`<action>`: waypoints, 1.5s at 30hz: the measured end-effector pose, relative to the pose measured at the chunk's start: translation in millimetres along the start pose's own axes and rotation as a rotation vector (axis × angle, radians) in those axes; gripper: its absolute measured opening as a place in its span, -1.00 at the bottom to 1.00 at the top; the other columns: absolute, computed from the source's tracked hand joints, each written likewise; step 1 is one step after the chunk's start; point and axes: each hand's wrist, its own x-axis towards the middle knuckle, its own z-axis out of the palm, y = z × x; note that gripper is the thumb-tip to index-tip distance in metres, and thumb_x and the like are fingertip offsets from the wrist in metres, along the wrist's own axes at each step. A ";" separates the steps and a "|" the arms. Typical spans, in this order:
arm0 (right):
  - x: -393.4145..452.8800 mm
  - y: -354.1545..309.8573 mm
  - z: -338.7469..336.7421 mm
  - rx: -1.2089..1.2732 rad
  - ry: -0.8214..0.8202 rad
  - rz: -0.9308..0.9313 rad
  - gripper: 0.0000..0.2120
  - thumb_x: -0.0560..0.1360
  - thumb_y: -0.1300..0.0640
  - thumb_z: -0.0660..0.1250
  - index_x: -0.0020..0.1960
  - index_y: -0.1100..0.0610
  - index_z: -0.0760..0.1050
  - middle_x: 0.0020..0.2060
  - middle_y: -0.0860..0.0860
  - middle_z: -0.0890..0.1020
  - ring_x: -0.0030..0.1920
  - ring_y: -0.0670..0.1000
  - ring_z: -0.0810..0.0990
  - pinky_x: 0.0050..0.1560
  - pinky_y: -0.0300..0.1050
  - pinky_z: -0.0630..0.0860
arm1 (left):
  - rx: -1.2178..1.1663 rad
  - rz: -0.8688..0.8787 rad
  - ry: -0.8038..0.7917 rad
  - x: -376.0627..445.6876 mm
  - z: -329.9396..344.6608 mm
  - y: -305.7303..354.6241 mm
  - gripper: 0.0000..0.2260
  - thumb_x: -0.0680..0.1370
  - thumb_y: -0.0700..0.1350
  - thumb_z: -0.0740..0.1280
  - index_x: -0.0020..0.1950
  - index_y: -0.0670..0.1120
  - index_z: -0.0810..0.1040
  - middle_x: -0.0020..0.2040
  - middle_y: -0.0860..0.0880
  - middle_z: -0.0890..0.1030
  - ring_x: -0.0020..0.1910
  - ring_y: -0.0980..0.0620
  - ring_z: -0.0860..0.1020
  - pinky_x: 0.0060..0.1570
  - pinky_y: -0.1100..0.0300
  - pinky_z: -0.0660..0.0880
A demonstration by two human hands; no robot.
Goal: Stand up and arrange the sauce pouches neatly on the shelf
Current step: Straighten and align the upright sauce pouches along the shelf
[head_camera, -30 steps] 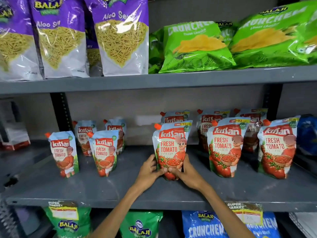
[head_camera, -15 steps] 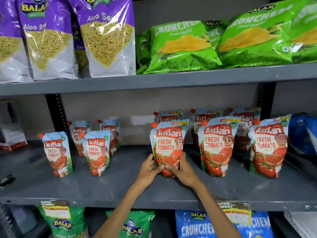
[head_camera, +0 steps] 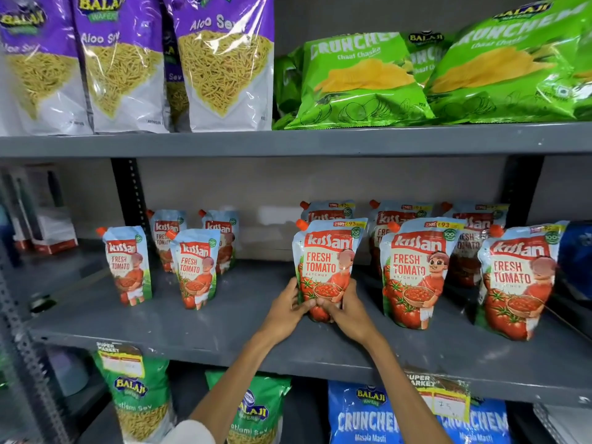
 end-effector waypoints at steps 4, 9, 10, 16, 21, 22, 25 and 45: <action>-8.1 -5.6 -0.4 0.050 0.065 0.037 -0.24 0.39 0.07 0.54 0.37 0.15 0.12 0.34 0.11 0.47 0.24 -0.07 0.53 0.26 -0.18 0.50 | 0.054 -0.001 0.043 -6.8 -0.8 3.8 -0.47 0.58 -0.12 0.40 0.51 -0.02 0.29 0.35 0.03 0.53 0.30 0.13 0.52 0.05 0.55 0.46; -38.1 -19.4 3.6 0.004 0.417 -0.005 -0.13 0.38 -0.03 0.53 0.50 0.15 0.12 0.43 0.08 0.29 0.36 0.04 0.40 0.29 -0.08 0.43 | 0.046 0.062 0.156 -23.3 -19.1 4.8 -0.38 0.53 -0.05 0.46 0.54 -0.03 0.30 0.34 0.03 0.50 0.33 0.11 0.47 0.02 0.52 0.48; -43.2 -26.8 10.3 0.017 0.469 -0.055 -0.22 0.40 -0.01 0.52 0.45 0.11 0.18 0.36 0.06 0.35 0.26 0.00 0.47 0.20 -0.09 0.50 | 0.064 0.095 0.163 -29.3 -27.6 4.0 -0.43 0.53 -0.06 0.46 0.50 -0.02 0.36 0.32 0.04 0.53 0.31 0.12 0.50 0.05 0.48 0.51; -36.4 -69.6 84.9 0.133 0.399 -0.211 -0.60 0.46 0.13 0.47 0.19 -0.03 0.35 -0.14 0.01 0.61 -0.19 -0.09 0.60 -0.14 -0.33 0.53 | 0.088 0.280 0.312 -53.6 -108.6 -2.3 -0.80 0.55 -0.20 0.43 0.12 0.04 0.62 -0.03 0.15 0.69 -0.03 0.23 0.64 -0.13 0.39 0.55; -10.5 -77.5 165.8 0.123 0.216 -0.104 -0.58 0.48 0.15 0.44 0.26 0.13 0.36 -0.03 0.09 0.59 -0.06 -0.01 0.61 -0.09 -0.33 0.54 | 0.041 0.235 0.454 -64.7 -190.4 -34.0 -0.68 0.49 -0.27 0.47 0.11 0.06 0.52 -0.02 0.00 0.61 -0.09 0.06 0.60 -0.10 0.27 0.56; -4.4 -75.7 174.4 0.098 0.160 -0.076 -0.55 0.49 0.16 0.44 0.29 0.16 0.33 0.03 0.11 0.56 -0.02 0.02 0.61 -0.04 -0.30 0.54 | 0.035 0.217 0.466 -61.7 -200.9 -39.1 -0.60 0.47 -0.31 0.48 0.20 0.00 0.47 0.06 -0.07 0.58 -0.05 0.02 0.59 -0.09 0.23 0.56; 13.3 -81.6 214.5 0.033 0.029 0.014 -0.45 0.51 0.20 0.42 0.38 0.19 0.23 0.17 0.15 0.46 0.12 0.10 0.54 0.10 -0.17 0.49 | 0.068 0.118 0.424 -54.0 -247.8 -55.3 -0.40 0.44 -0.32 0.52 0.41 -0.19 0.32 0.29 -0.20 0.48 0.15 -0.09 0.56 0.10 0.05 0.58; 52.4 -84.8 282.1 -0.049 0.061 0.079 -0.73 0.58 0.22 0.28 0.20 0.07 0.25 0.13 -0.03 0.56 0.15 -0.01 0.56 0.11 -0.14 0.50 | 0.030 -0.022 -0.009 -12.3 -280.7 -77.6 -0.58 0.54 -0.25 0.43 0.28 0.04 0.35 0.14 -0.01 0.61 0.03 0.28 0.59 -0.12 0.47 0.56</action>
